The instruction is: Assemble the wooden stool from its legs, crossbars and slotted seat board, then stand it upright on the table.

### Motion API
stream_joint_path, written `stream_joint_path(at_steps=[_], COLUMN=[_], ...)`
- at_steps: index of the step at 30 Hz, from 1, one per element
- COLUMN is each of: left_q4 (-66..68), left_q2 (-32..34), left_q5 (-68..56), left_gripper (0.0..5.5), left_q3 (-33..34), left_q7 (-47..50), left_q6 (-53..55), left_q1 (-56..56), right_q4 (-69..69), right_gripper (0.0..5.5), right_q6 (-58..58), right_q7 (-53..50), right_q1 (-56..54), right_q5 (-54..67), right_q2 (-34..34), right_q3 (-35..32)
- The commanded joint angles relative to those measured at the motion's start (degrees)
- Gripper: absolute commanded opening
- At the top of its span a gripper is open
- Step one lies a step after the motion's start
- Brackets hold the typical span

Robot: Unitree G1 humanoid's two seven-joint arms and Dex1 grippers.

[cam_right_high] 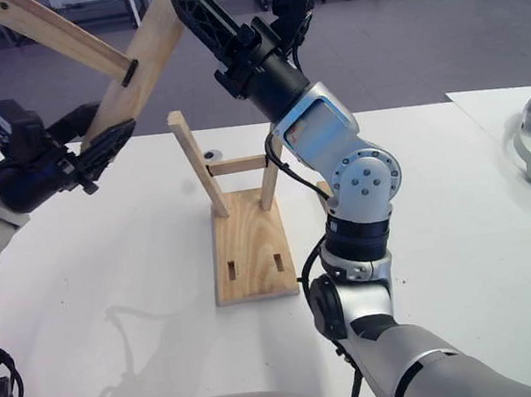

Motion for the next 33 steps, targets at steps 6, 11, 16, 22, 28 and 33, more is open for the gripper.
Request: stream_joint_path(at_steps=[6,11,16,22,28,33], left_q4=[-4.1,-5.6,-5.7,-6.0,-8.6,-7.6], left_q2=[-3.1,-3.0,-1.2,-1.6,-5.8,-8.5], left_q5=[2.6,2.8,2.3,1.7,2.7,5.0], left_gripper=[2.03,2.03,2.03,2.03,2.96,3.83], left_q3=[-3.9,-5.0,-5.5,-6.5,-13.4,-12.5], left_q7=[1.1,-0.1,-4.4,-6.2,-3.1,0.8], left_q6=[-1.1,-0.3,0.0,1.1,3.9,2.6], left_q1=[-1.9,-0.8,0.0,1.1,10.8,19.5], right_q4=[1.4,1.1,0.0,-4.4,-16.7,-19.9], right_gripper=[2.85,2.67,1.73,1.04,1.04,1.03], right_q6=[-3.2,-4.8,-2.2,0.0,-2.6,-4.5], right_q7=[-10.1,-9.5,-9.5,-11.9,-15.2,-11.6], right_q1=[2.2,2.4,4.7,10.6,29.6,45.8], right_q5=[2.8,4.6,9.7,14.4,12.0,2.5], right_q2=[1.8,1.6,-0.7,-4.3,-8.9,-14.2], right_q3=[-1.4,-1.1,-1.0,0.3,-1.4,-3.8])
